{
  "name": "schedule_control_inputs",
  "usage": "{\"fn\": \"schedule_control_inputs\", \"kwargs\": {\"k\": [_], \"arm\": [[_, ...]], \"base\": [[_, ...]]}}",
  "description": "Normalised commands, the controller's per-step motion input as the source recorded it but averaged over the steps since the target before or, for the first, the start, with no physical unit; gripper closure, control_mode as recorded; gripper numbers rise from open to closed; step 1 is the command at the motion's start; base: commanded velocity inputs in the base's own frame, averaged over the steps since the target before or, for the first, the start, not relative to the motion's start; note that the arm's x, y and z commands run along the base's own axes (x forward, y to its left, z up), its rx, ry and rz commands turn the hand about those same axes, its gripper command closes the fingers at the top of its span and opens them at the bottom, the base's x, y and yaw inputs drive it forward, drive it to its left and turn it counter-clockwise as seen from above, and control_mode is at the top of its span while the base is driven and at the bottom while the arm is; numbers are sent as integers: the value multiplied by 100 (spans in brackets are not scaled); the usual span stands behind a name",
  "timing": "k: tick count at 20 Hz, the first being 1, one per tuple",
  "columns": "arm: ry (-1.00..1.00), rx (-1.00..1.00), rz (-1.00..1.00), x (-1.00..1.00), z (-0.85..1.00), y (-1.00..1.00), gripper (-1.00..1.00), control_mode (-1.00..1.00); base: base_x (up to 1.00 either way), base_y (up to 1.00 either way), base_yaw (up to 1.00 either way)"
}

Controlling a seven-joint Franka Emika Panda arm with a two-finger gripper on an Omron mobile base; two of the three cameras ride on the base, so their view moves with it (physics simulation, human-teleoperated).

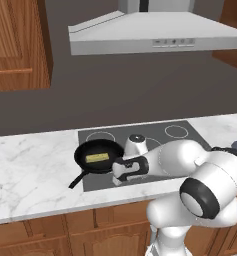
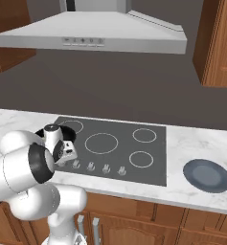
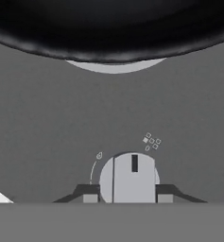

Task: Pick up the butter stick and place it in the pan. Then turn on the burner for the pan.

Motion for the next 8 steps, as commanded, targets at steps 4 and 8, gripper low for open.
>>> {"fn": "schedule_control_inputs", "kwargs": {"k": [4, 8], "arm": [[0, 0, 23, 0, -34, 0, 100, -100], [0, 0, 22, 0, -37, 0, 100, -100]], "base": [[0, 0, 0], [0, 0, 0]]}}
